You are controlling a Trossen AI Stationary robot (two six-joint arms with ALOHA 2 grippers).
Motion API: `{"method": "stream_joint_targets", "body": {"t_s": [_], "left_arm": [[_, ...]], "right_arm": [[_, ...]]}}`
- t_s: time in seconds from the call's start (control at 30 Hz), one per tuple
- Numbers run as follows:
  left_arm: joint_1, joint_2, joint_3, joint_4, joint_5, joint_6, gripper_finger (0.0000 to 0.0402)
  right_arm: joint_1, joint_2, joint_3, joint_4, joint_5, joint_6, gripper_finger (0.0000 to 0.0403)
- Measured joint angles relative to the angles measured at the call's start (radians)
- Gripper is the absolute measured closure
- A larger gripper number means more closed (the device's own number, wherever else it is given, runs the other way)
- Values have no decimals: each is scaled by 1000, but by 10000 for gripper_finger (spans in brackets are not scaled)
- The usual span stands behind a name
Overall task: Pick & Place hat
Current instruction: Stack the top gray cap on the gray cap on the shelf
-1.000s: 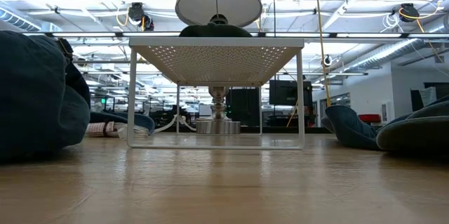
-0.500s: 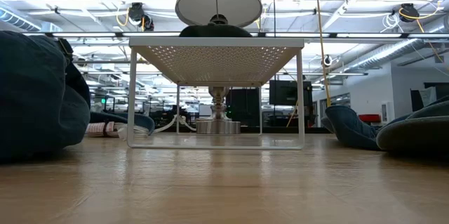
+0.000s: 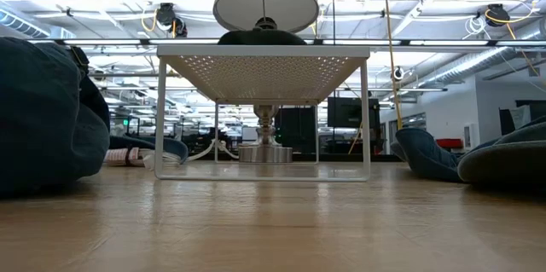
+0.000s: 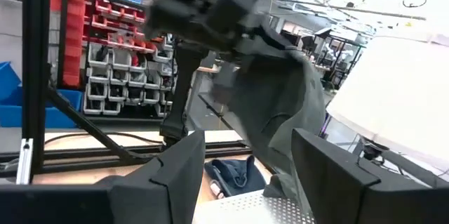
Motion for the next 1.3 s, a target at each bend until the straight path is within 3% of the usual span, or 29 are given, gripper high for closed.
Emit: {"method": "stream_joint_targets", "body": {"t_s": [0.57, 1.3], "left_arm": [[206, 1, 0, 23, 55, 30, 387], [386, 48, 1, -79, 166, -163, 387]], "right_arm": [[0, 0, 0, -1, -1, -42, 202], [0, 0, 0, -10, -1, -126, 202]]}}
